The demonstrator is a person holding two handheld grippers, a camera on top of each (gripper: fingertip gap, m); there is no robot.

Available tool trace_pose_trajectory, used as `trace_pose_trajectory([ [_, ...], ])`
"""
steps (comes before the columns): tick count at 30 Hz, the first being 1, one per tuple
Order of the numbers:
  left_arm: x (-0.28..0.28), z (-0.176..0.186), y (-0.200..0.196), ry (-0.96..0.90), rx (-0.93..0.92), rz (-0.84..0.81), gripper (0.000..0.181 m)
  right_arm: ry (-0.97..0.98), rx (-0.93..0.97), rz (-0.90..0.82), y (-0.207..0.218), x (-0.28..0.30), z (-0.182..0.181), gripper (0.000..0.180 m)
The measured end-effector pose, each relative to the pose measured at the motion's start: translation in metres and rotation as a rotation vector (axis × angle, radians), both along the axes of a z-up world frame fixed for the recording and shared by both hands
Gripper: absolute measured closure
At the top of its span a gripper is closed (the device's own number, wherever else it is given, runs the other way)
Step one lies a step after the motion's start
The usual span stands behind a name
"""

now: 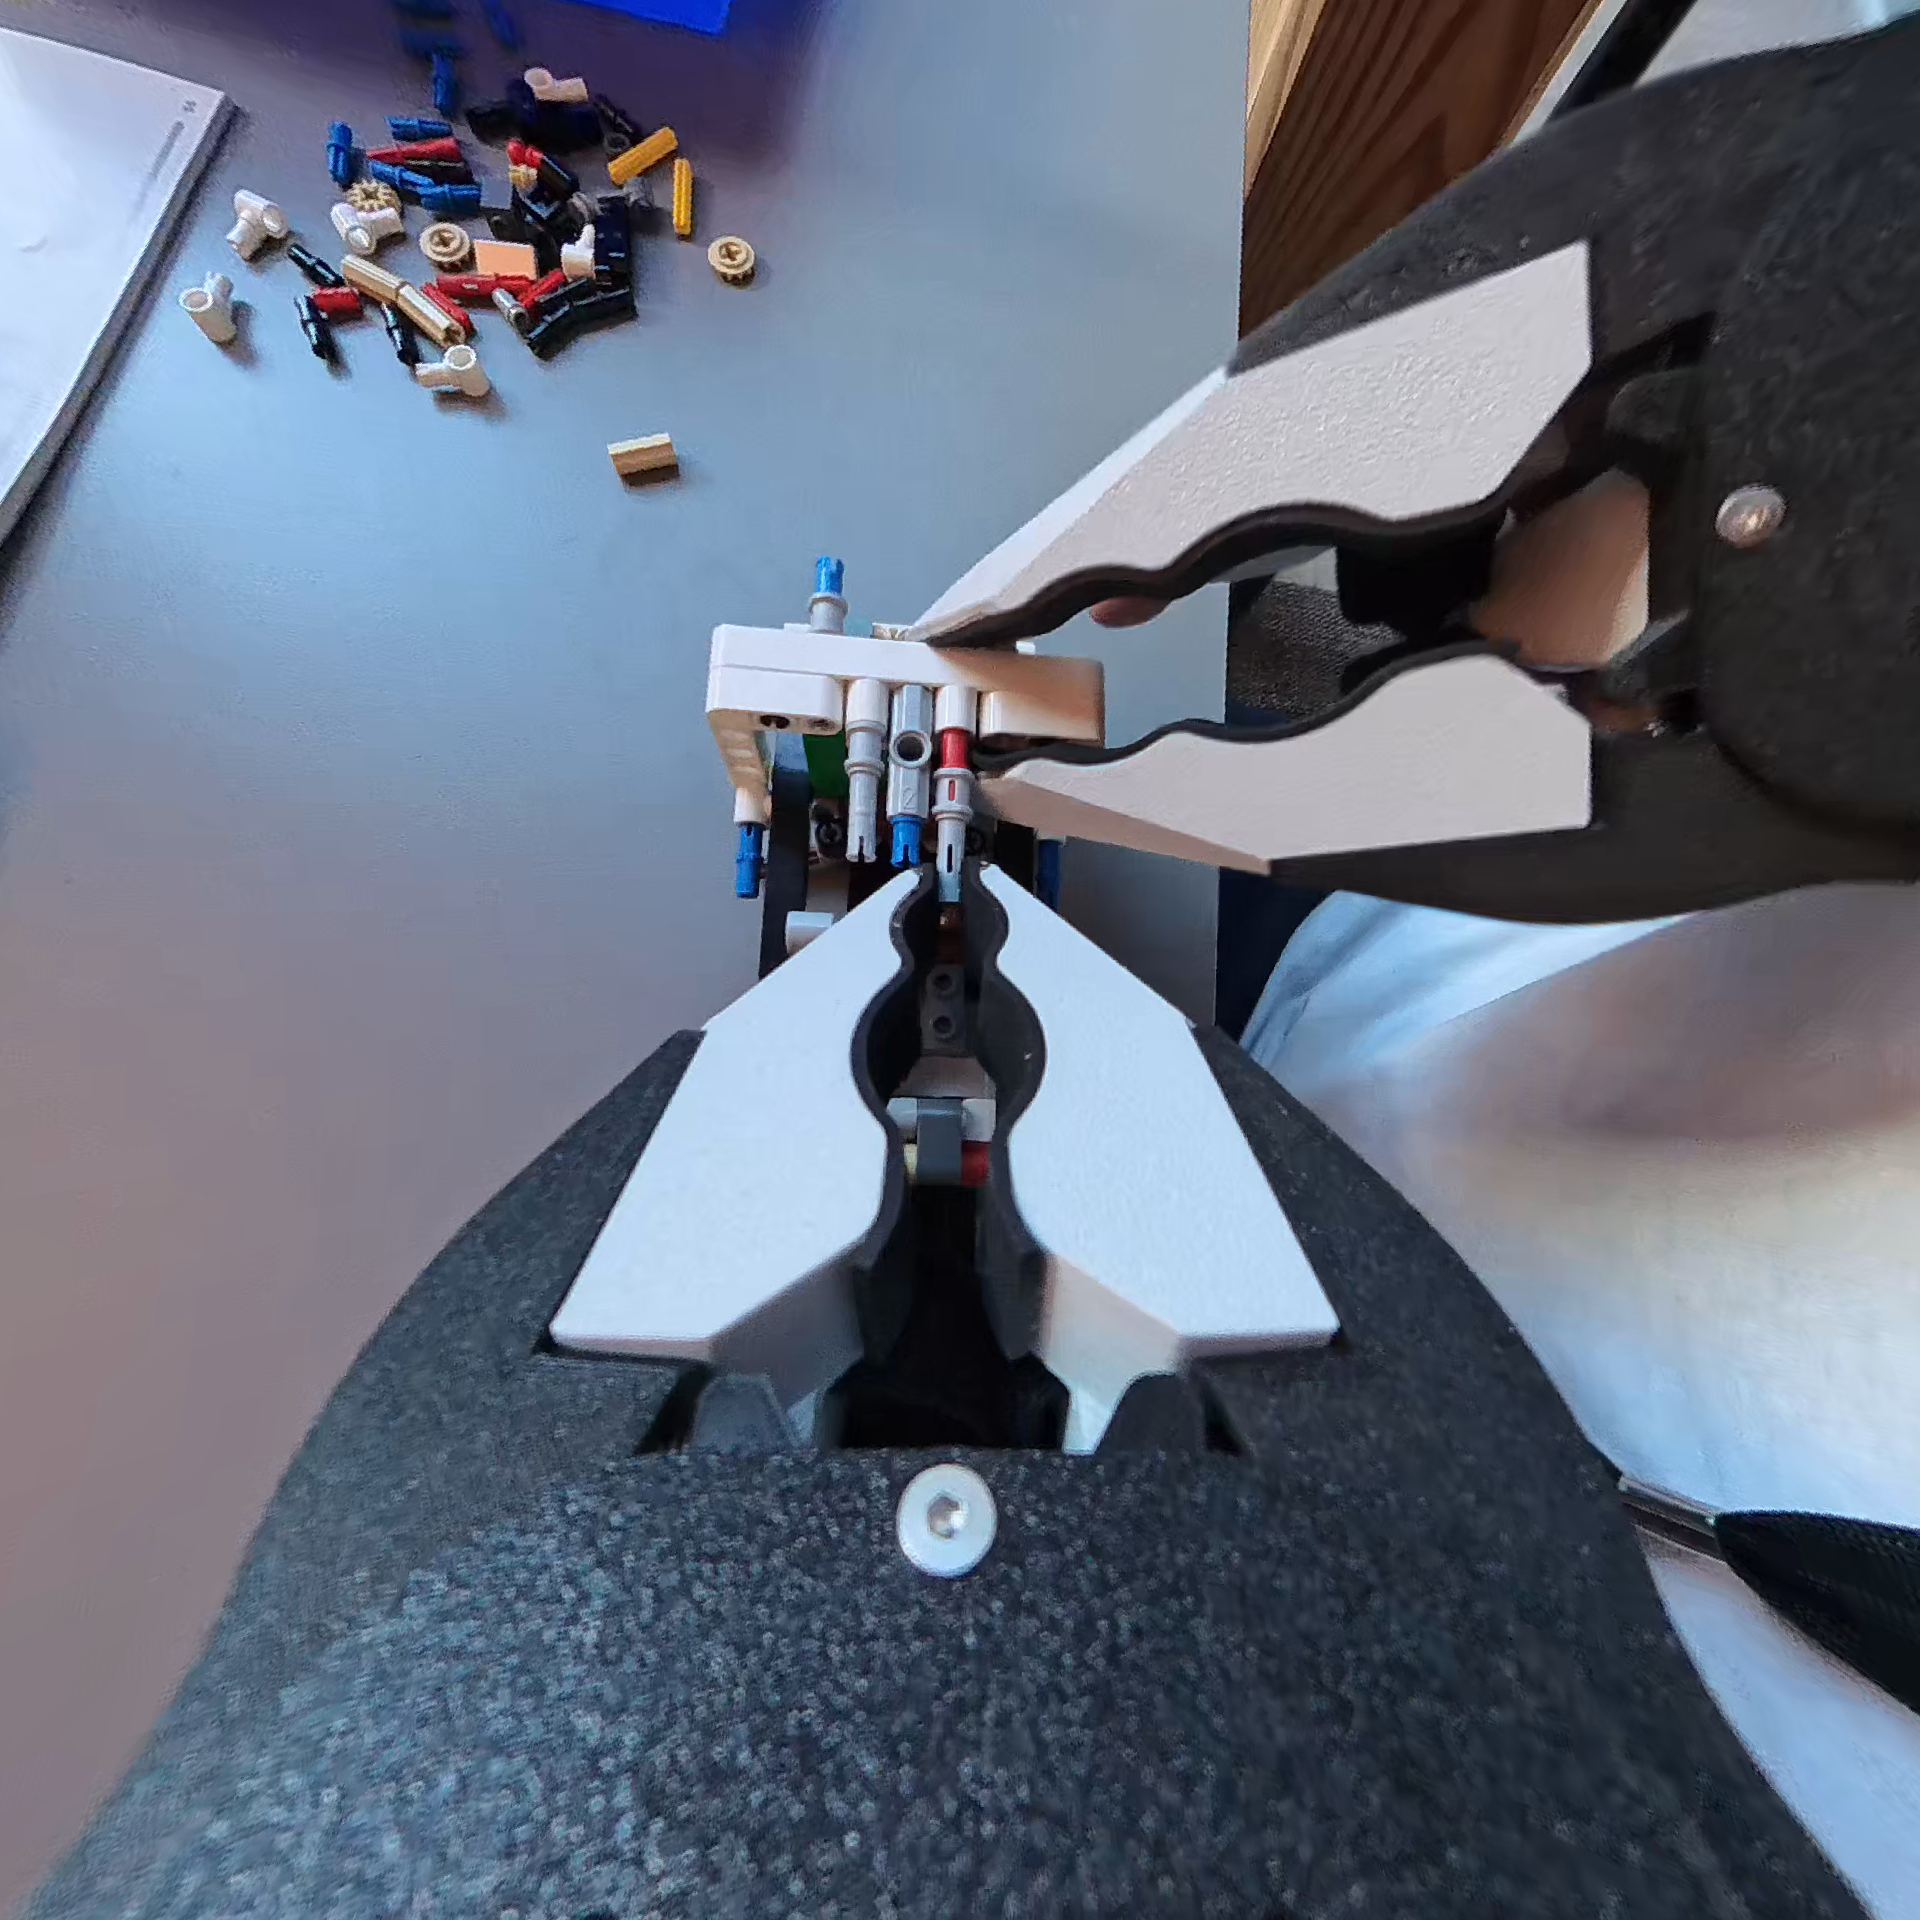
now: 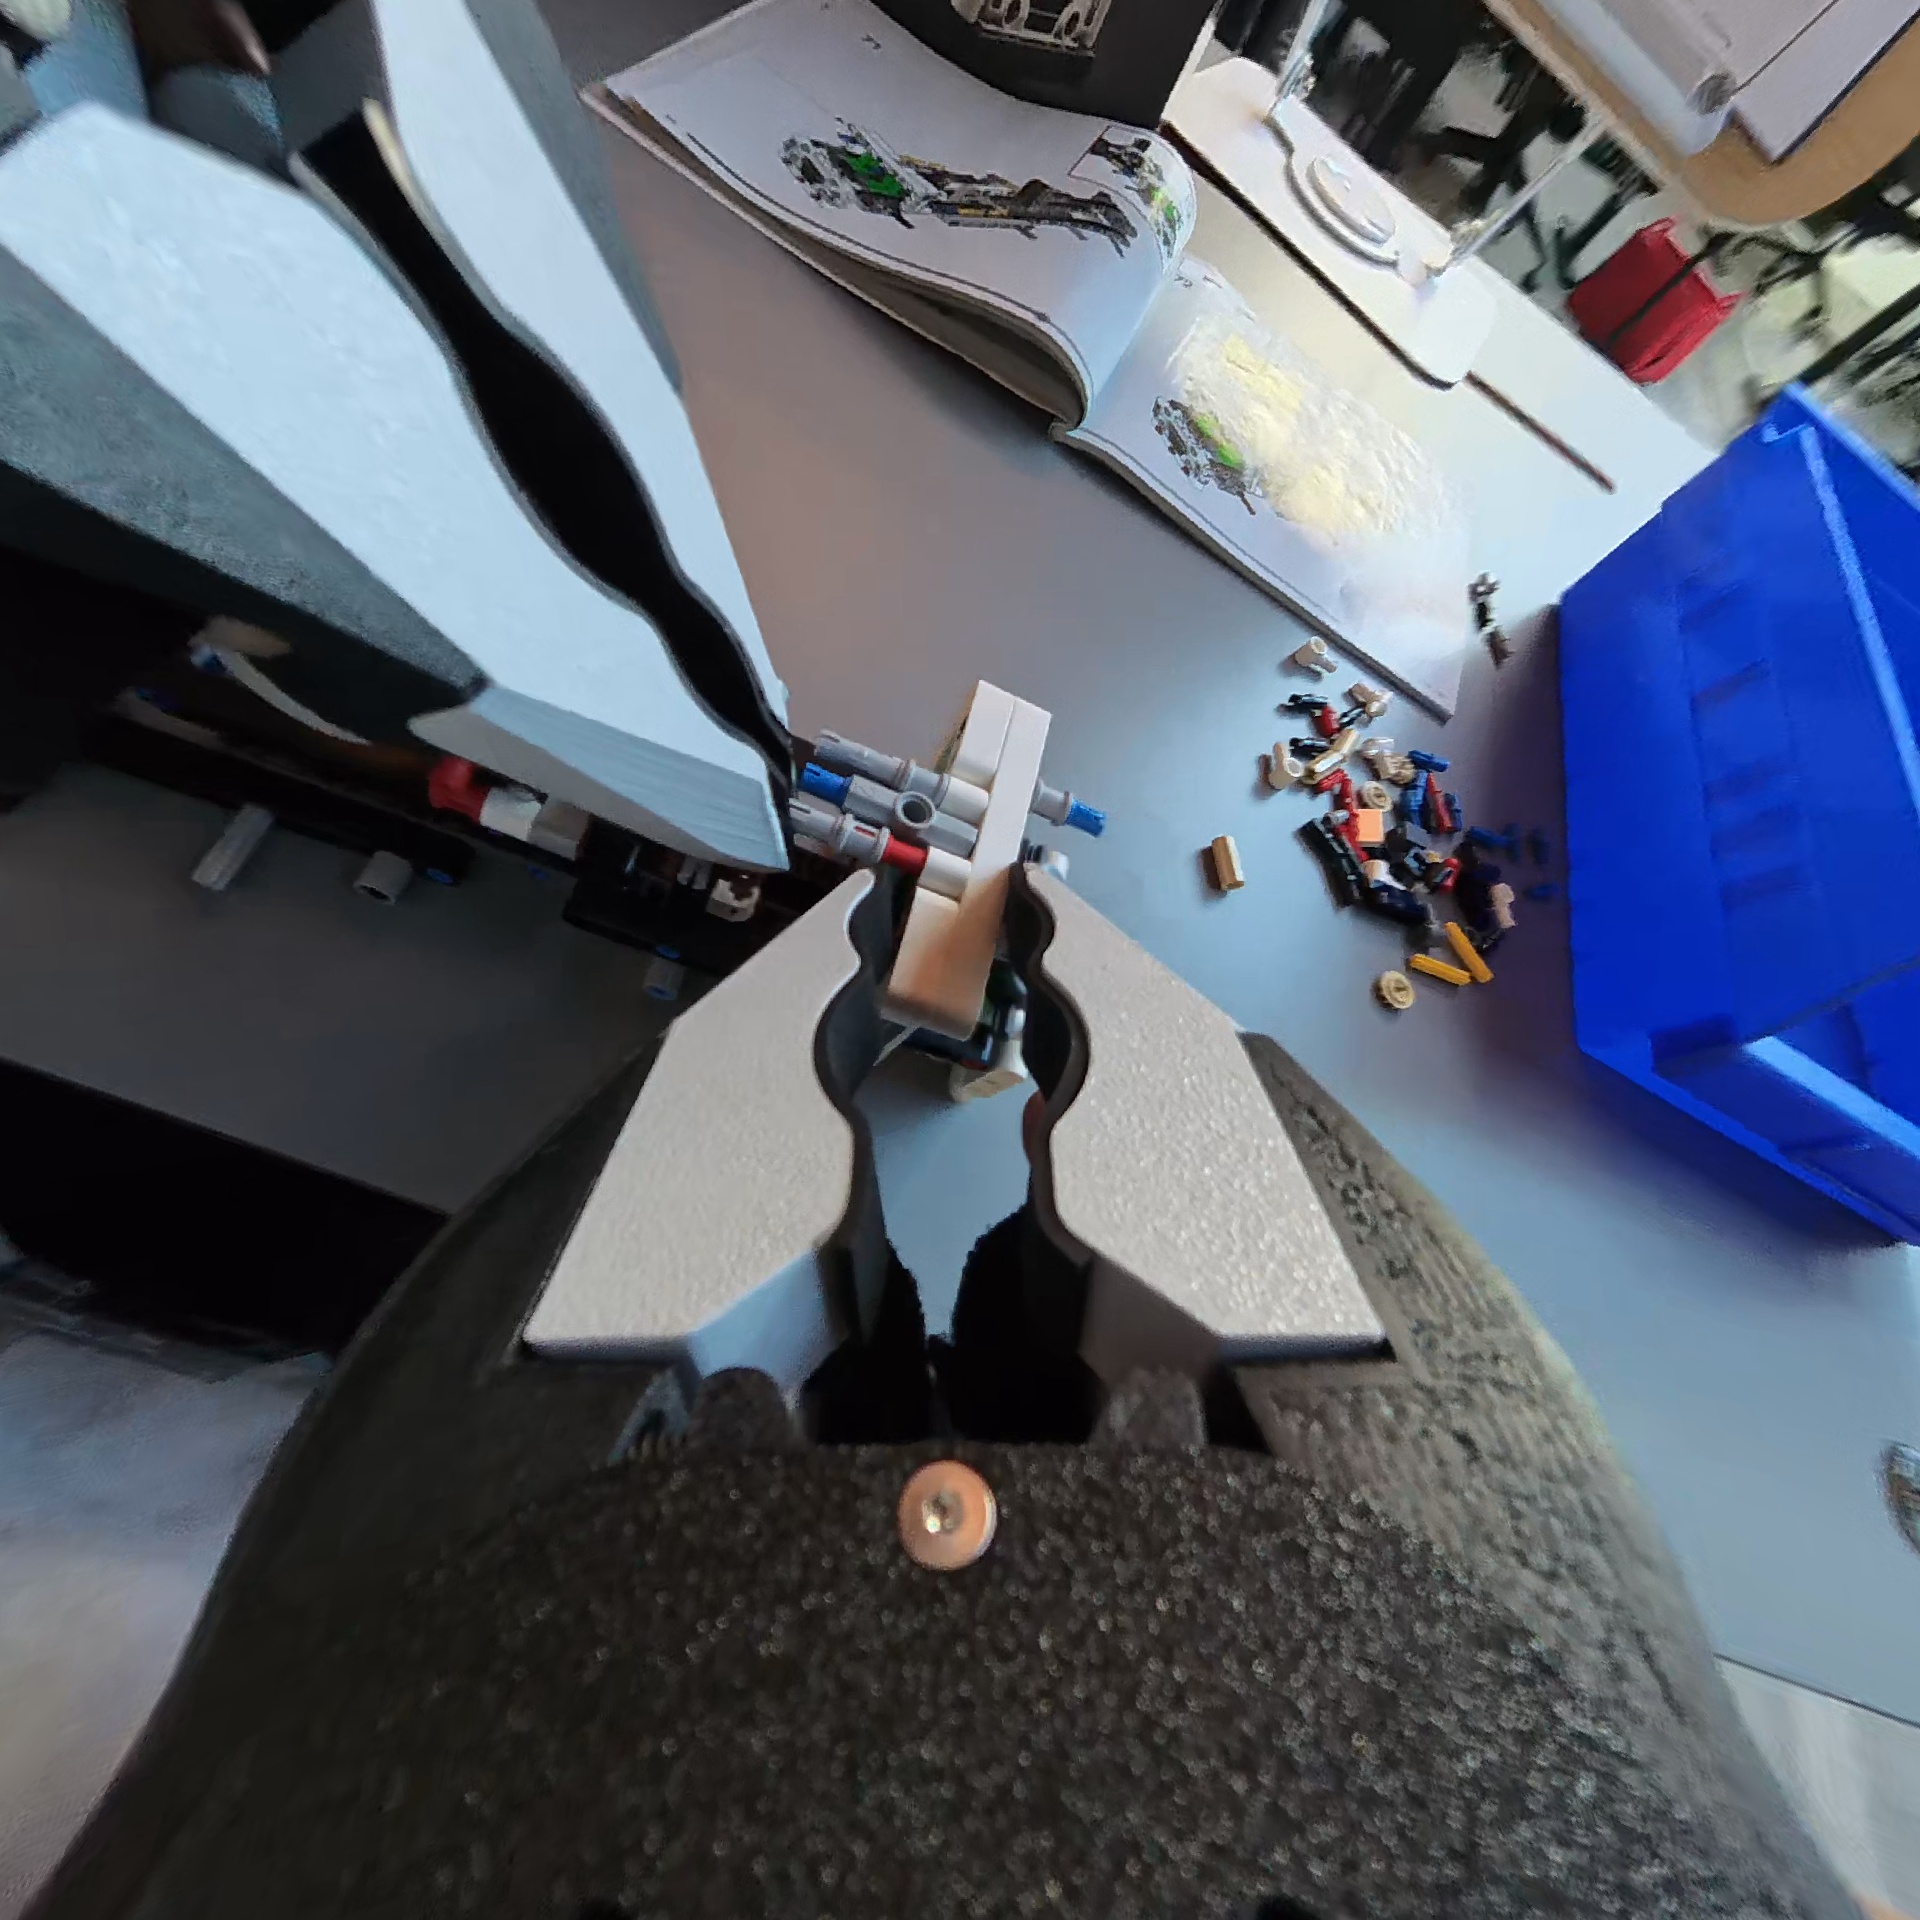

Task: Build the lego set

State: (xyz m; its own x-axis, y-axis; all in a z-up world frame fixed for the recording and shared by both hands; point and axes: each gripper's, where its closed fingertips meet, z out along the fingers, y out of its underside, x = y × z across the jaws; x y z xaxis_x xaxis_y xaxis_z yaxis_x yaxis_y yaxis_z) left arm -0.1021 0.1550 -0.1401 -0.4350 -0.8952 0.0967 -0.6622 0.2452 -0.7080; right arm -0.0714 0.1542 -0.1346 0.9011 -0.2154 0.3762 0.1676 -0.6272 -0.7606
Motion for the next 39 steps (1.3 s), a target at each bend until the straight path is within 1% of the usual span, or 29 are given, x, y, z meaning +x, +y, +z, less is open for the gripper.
trace_pose_trajectory([
  [3,0.000,0.002,-0.001,-0.001,-0.045,0.003,0.181,0.145,0.029,0.040,0.000,-0.004,0.002,0.153],
  [4,0.001,0.003,-0.002,-0.007,-0.062,0.002,0.181,0.181,0.029,0.045,-0.003,-0.005,0.004,0.142],
  [6,0.000,0.003,-0.004,-0.011,-0.087,-0.010,0.179,0.203,0.022,0.043,-0.010,-0.006,0.011,0.122],
  [8,-0.002,0.007,-0.005,-0.021,-0.104,-0.020,0.172,0.192,0.017,0.037,-0.012,-0.011,0.015,0.118],
  [10,-0.007,0.015,0.000,-0.048,-0.089,-0.014,0.163,0.161,-0.013,0.002,-0.010,-0.013,0.009,0.112],
  [11,-0.009,0.022,0.004,-0.068,-0.081,-0.011,0.161,0.154,-0.003,-0.022,-0.007,-0.013,0.007,0.112],
  [13,-0.014,0.035,0.011,-0.097,-0.063,-0.007,0.158,0.201,0.028,-0.062,-0.003,-0.014,0.006,0.111],
  [16,-0.019,0.053,0.033,-0.191,-0.016,0.014,0.158,0.239,0.100,-0.158,0.000,-0.007,0.012,0.118],
  [18,-0.021,0.064,0.055,-0.283,0.024,0.046,0.162,0.272,0.068,-0.182,0.001,-0.006,0.006,0.117],
  [21,-0.026,0.073,0.091,-0.367,0.063,0.103,0.164,0.272,0.005,-0.200,0.003,-0.007,0.000,0.122],
  [22,-0.028,0.073,0.102,-0.375,0.068,0.121,0.164,0.285,-0.009,-0.205,0.005,-0.009,0.000,0.128],
  [23,-0.030,0.074,0.112,-0.383,0.073,0.138,0.164,0.298,-0.018,-0.215,0.005,-0.009,-0.001,0.129],
  [26,-0.034,0.067,0.146,-0.405,0.109,0.198,0.167,0.317,-0.056,-0.216,0.007,-0.009,-0.001,0.129],
  [30,-0.038,0.046,0.180,-0.393,0.147,0.258,0.168,0.362,-0.093,-0.190,0.010,-0.015,-0.002,0.127],
  [33,-0.042,0.039,0.183,-0.367,0.079,0.270,0.168,0.367,-0.112,-0.210,0.012,-0.014,-0.003,0.129],
  [39,-0.045,0.035,0.189,-0.361,0.015,0.297,0.170,0.376,-0.157,-0.187,0.014,-0.015,-0.003,0.131],
])
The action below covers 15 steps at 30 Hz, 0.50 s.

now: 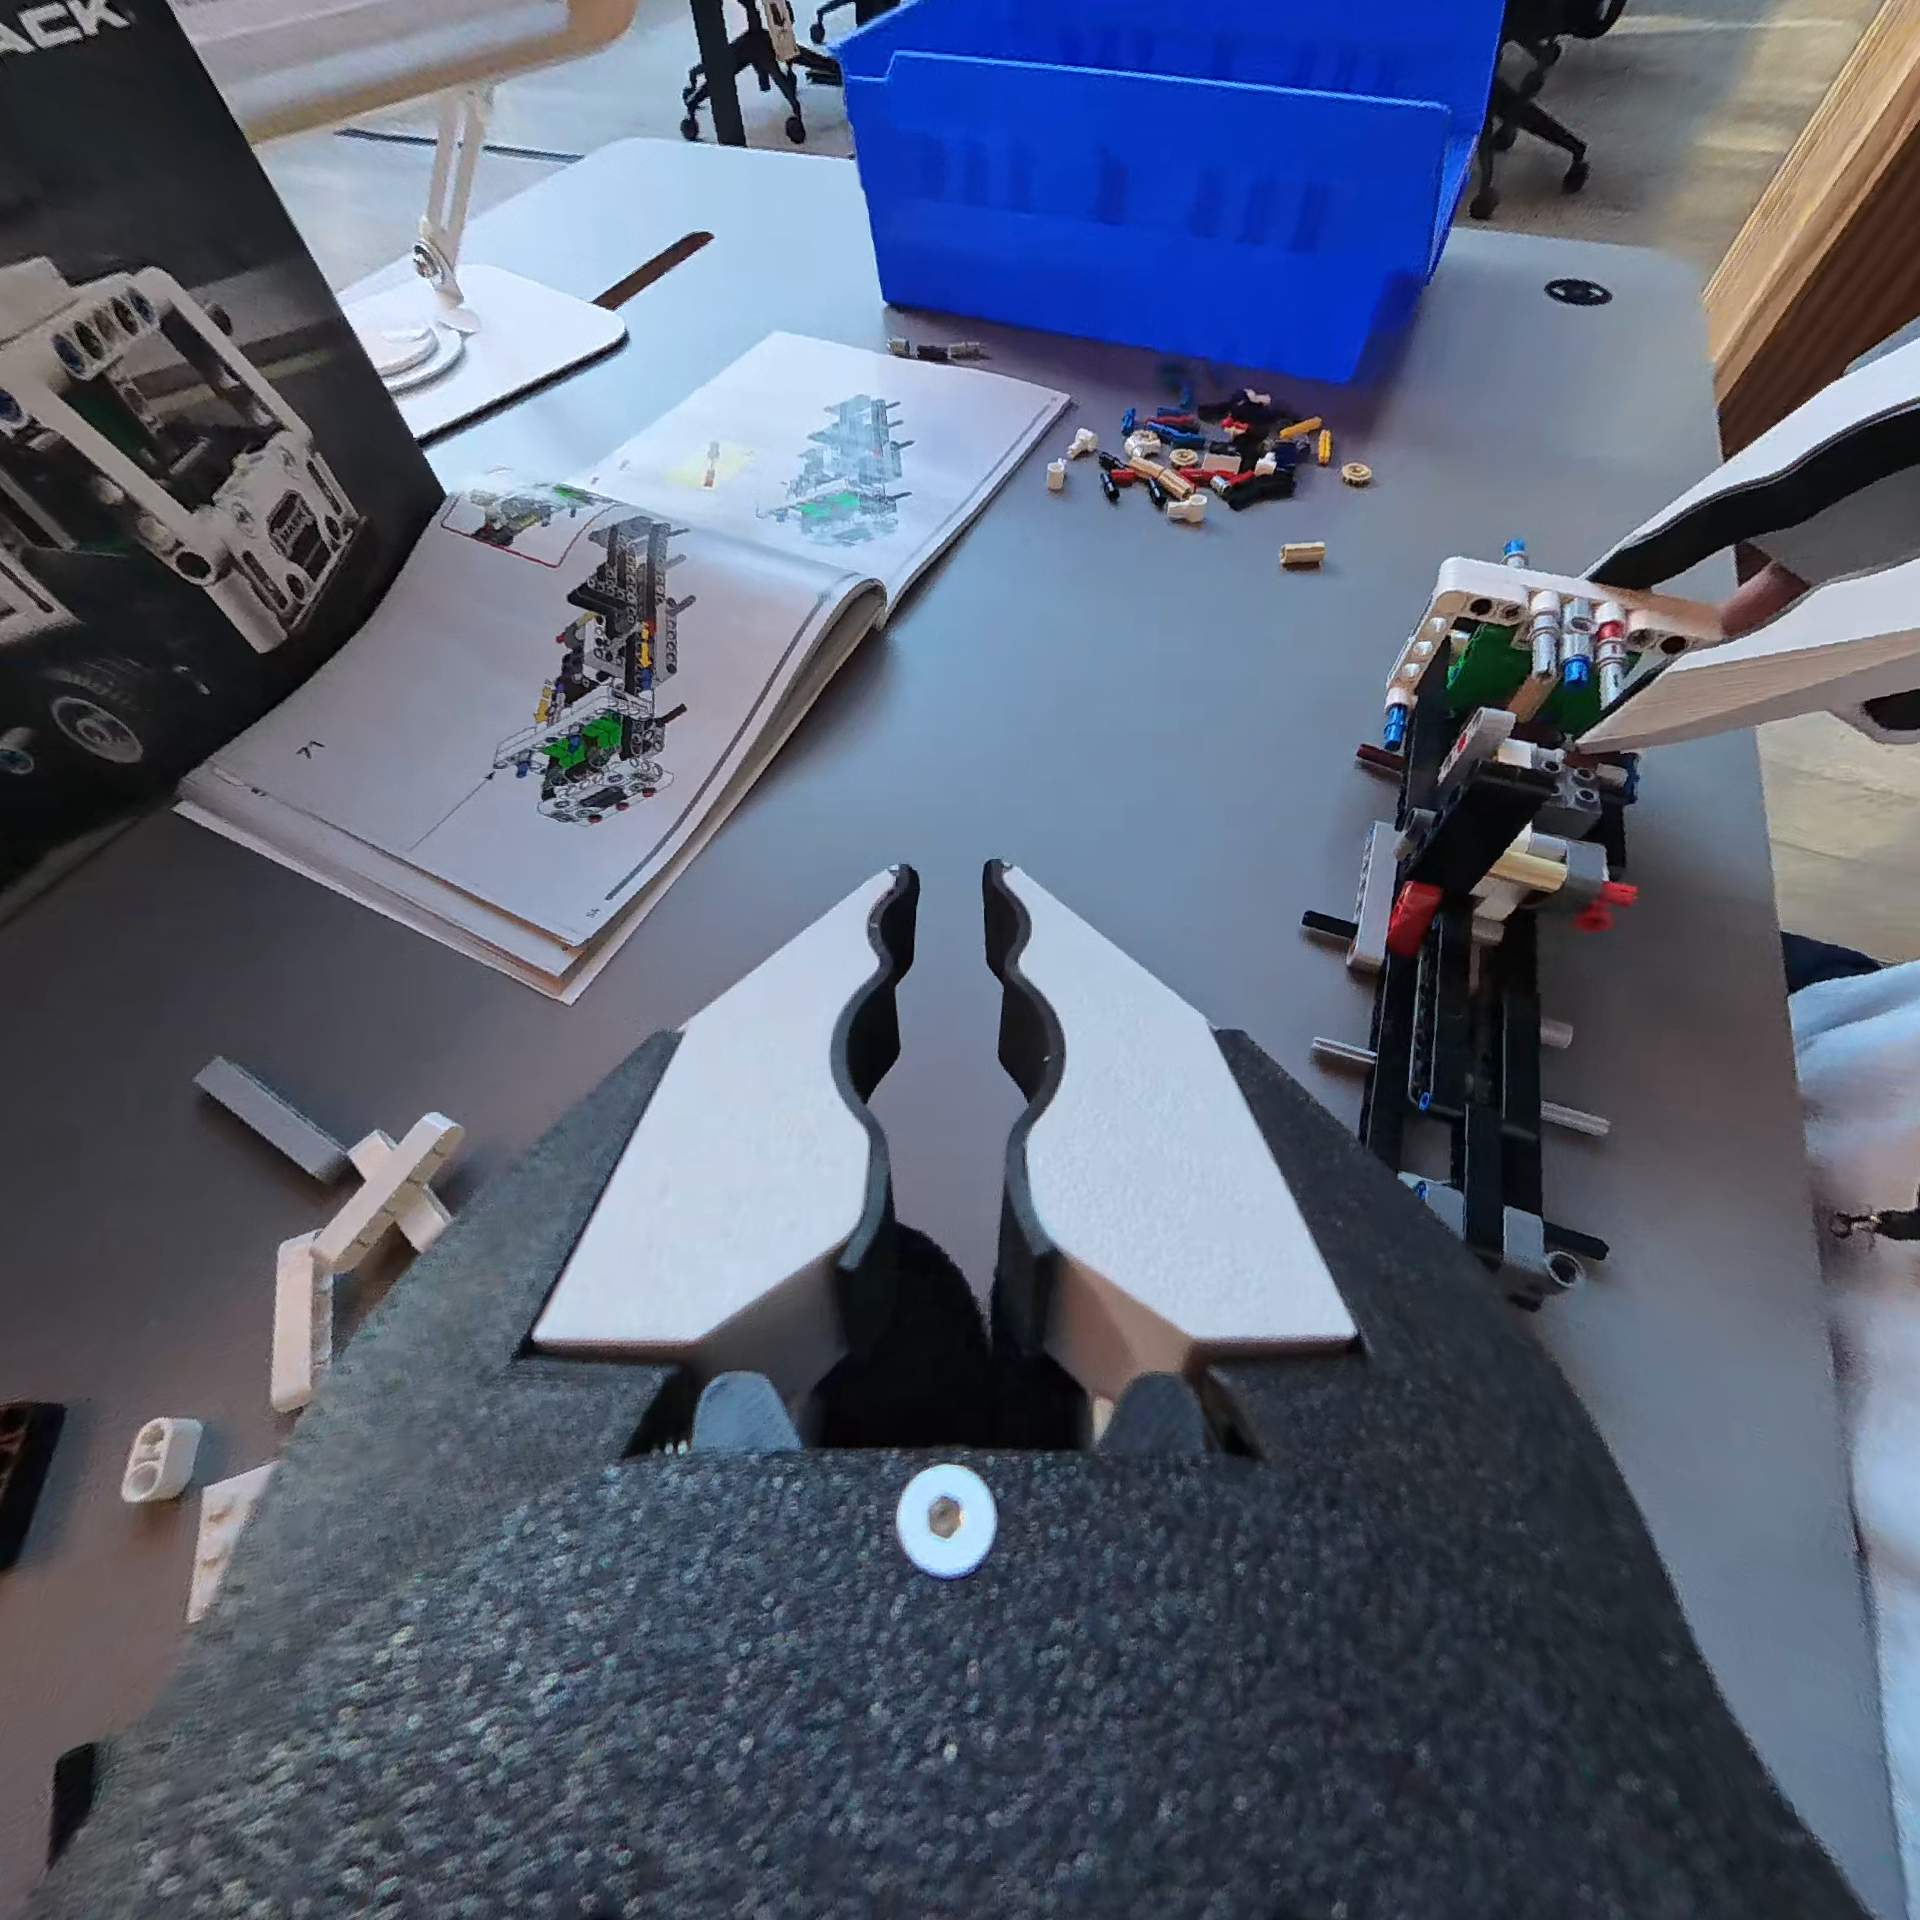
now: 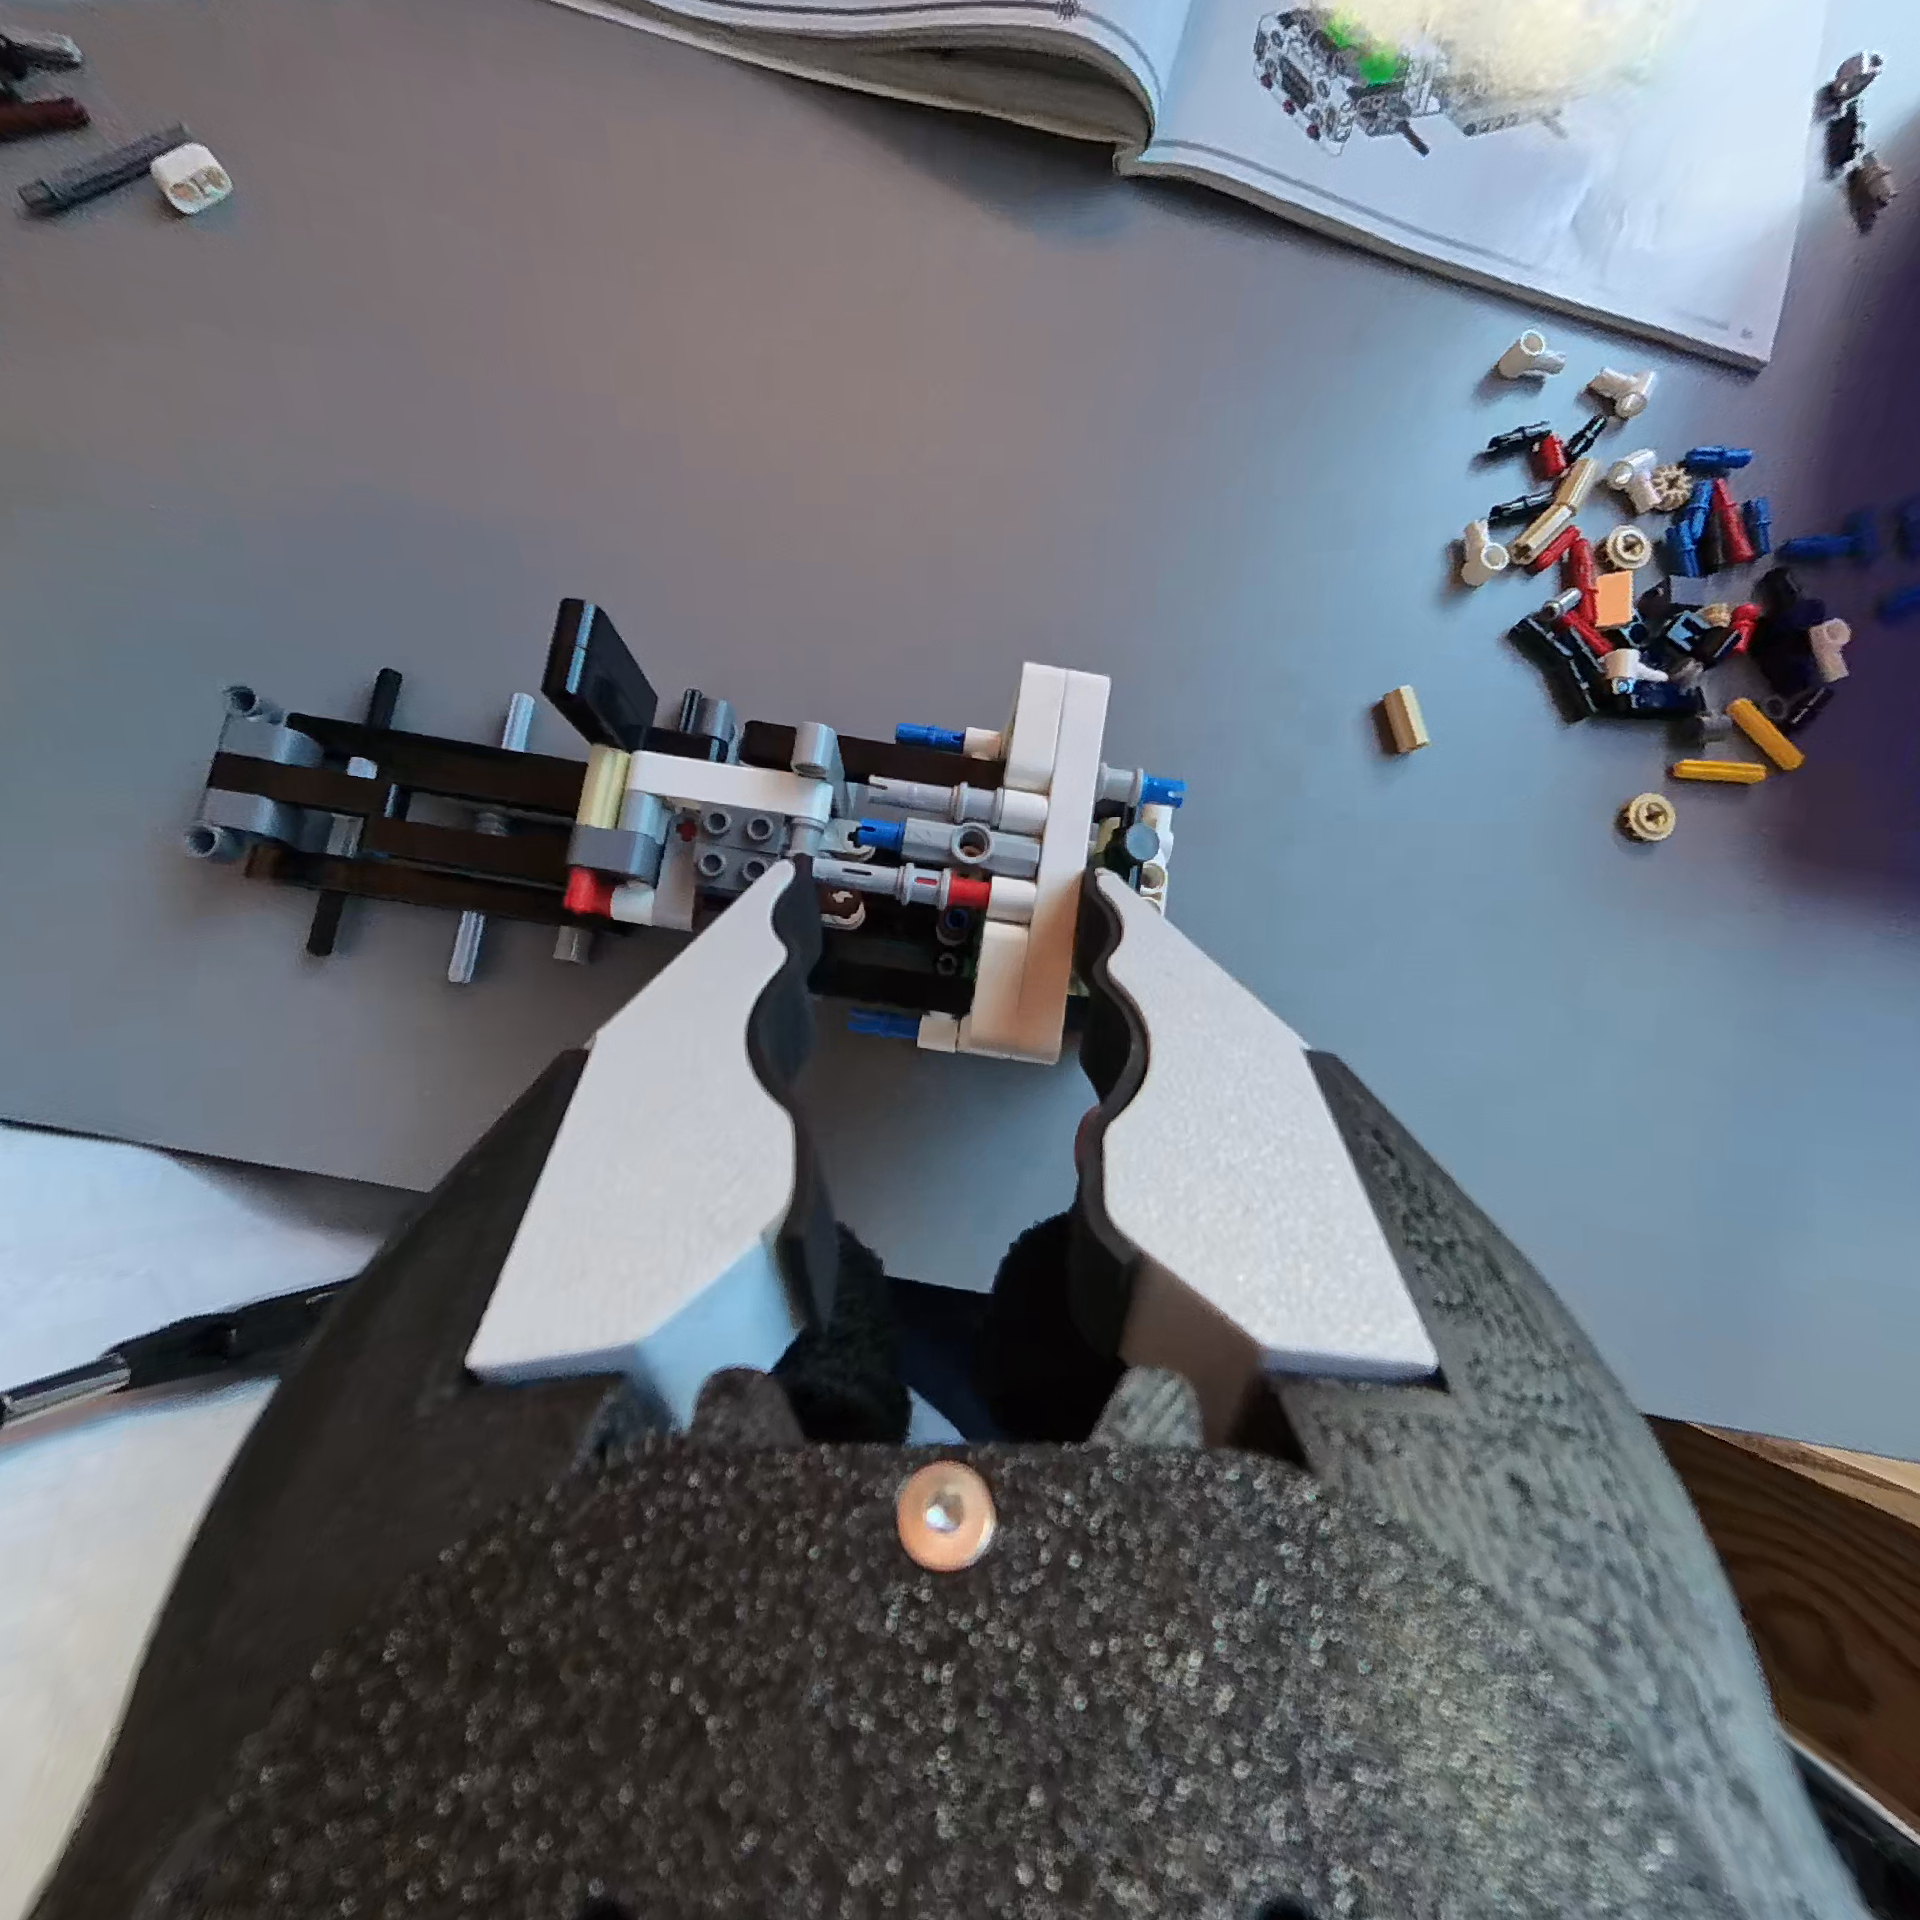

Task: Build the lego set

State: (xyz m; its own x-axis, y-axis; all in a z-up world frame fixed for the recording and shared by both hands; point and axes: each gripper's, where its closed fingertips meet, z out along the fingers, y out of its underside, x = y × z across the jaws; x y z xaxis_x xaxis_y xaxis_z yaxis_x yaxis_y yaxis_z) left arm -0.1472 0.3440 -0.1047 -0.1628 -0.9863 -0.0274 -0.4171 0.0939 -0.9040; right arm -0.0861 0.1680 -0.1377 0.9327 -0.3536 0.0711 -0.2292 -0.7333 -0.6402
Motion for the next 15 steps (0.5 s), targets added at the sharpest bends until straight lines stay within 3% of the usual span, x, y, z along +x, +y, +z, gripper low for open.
trace_pose_trajectory([
  [9,0.001,-0.008,0.002,0.022,-0.008,0.010,0.170,-0.030,-0.011,0.046,0.002,-0.001,0.000,0.132],
  [15,0.004,-0.016,-0.004,0.045,-0.003,-0.008,0.171,0.002,-0.002,-0.011,0.001,0.004,0.001,0.130],
])
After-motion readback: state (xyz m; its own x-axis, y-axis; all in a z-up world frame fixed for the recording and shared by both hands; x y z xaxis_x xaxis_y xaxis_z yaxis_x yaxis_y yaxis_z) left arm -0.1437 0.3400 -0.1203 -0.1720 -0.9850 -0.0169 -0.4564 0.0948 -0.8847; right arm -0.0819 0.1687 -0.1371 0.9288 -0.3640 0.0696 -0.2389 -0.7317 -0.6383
